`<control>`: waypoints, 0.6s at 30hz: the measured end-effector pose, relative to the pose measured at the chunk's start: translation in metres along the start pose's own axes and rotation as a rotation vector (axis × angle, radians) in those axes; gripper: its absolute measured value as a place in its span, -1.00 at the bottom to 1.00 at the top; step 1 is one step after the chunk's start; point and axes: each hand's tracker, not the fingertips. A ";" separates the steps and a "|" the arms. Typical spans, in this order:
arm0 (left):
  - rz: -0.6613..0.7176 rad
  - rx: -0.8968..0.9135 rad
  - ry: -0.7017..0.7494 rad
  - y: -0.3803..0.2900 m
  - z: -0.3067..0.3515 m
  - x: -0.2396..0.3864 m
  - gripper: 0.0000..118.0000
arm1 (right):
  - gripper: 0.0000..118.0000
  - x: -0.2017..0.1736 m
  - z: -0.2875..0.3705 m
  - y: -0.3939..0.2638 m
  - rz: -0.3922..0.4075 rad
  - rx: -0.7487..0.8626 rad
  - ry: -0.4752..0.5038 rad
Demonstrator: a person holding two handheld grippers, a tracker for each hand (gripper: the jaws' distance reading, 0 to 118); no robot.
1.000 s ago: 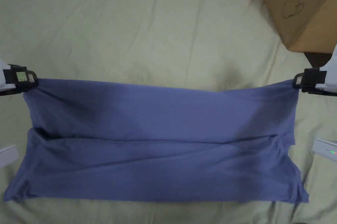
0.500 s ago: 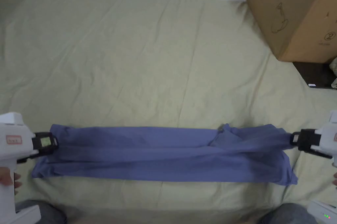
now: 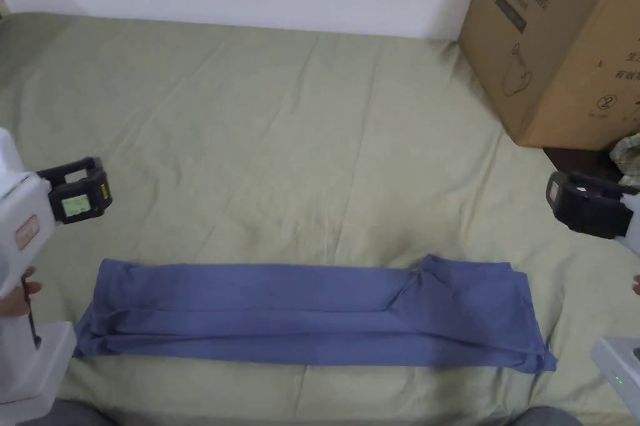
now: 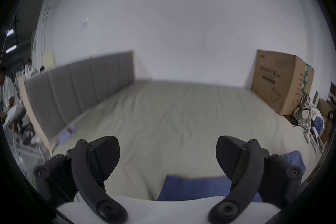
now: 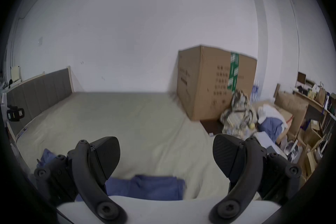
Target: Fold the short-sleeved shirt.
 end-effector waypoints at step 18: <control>-0.034 0.002 -0.167 -0.007 0.007 0.050 -1.00 | -1.00 -0.054 0.003 -0.009 -0.087 0.120 0.070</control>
